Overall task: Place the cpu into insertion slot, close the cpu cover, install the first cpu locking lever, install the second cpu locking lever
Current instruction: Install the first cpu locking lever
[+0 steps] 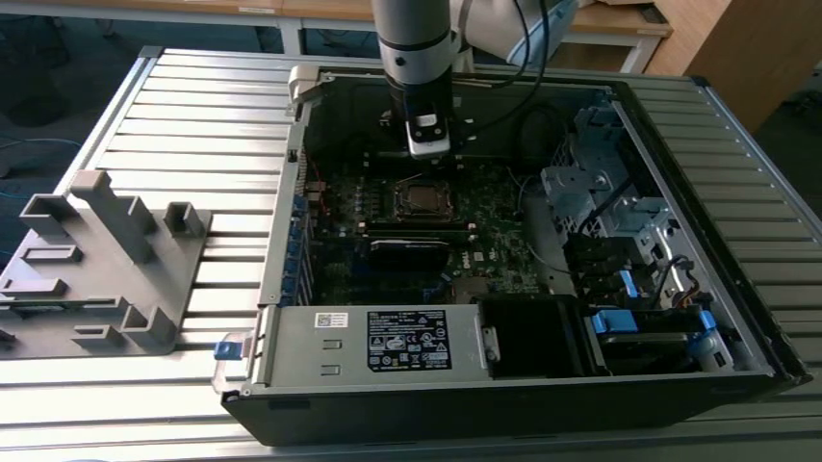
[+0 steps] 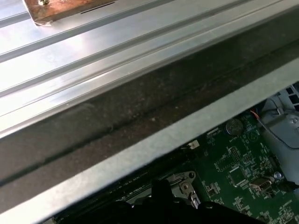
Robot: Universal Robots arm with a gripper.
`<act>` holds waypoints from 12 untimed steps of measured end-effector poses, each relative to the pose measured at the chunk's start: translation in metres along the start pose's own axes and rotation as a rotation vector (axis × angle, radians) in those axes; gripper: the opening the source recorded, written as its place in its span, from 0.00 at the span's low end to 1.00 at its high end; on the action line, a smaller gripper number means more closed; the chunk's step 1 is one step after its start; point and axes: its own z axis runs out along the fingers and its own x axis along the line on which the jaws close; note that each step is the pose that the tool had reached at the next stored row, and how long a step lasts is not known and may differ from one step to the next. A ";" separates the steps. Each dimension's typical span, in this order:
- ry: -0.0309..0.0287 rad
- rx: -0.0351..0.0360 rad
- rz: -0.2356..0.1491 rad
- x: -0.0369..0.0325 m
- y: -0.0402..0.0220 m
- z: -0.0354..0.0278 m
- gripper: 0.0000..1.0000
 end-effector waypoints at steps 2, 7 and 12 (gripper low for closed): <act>-0.0003 0.0006 0.002 0.0000 0.0001 -0.0003 0.11; -0.0011 0.0008 0.007 -0.0001 0.0004 -0.0015 0.11; -0.0022 0.0021 0.015 -0.0003 0.0005 -0.0027 0.11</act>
